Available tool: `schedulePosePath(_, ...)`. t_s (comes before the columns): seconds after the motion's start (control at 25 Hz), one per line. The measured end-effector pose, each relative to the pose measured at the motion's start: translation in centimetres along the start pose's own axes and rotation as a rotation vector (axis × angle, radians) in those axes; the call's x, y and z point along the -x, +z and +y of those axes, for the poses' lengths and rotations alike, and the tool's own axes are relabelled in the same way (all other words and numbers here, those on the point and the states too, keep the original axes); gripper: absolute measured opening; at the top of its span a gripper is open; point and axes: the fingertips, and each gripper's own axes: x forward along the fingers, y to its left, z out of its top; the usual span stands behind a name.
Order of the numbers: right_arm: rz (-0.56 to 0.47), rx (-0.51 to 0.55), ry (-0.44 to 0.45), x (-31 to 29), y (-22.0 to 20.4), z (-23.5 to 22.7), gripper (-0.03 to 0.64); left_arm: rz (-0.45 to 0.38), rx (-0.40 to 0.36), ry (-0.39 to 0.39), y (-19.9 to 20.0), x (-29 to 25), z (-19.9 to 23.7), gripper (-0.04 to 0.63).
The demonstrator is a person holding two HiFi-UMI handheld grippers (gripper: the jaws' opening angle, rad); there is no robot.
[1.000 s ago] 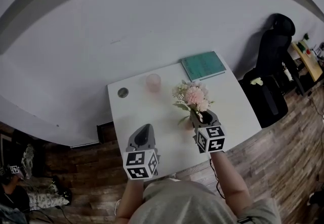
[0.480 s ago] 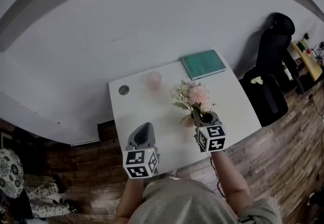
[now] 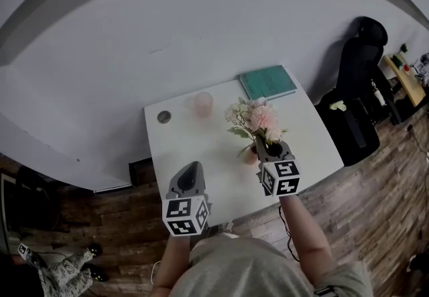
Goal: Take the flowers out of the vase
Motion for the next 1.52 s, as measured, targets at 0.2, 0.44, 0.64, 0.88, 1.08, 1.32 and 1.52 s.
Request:
schedulePosePath(0.2, -0.043, -0.005, 0.004, 0.7, 2.1, -0.1, 0.037, -0.007, -0.001, 0.001, 0.0, 1.0, -0.5, 0.008)
schedulePosePath(0.44, -0.097, 0.007, 0.000, 1.7, 4.7, 0.0, 0.037, -0.013, -0.005, -0.008, 0.1, 2.2, -1.2, 0.009)
schedulePosePath(0.64, -0.147, 0.014, 0.000, 2.9, 6.8, 0.3, 0.035, -0.018, -0.014, -0.014, 0.0, 3.3, -1.9, 0.008)
schedulePosePath(0.88, -0.200, 0.047, 0.005, 4.9, 8.9, 1.3, 0.035, -0.025, -0.026, -0.024, -0.4, 5.3, -2.7, 0.009)
schedulePosePath(1.08, -0.233, 0.056, 0.010, 6.6, 10.0, 2.2, 0.035, -0.029, -0.020, -0.015, -1.1, 6.9, -3.1, 0.009)
schedulePosePath(1.32, -0.249, 0.056, 0.019, 8.7, 10.5, 3.5, 0.035, -0.039, -0.017, -0.012, -1.3, 8.7, -3.5, 0.008)
schedulePosePath(1.52, -0.262, 0.046, 0.026, 12.4, 8.6, 6.0, 0.035, -0.056, -0.024, 0.001, -3.1, 12.3, -3.9, 0.008)
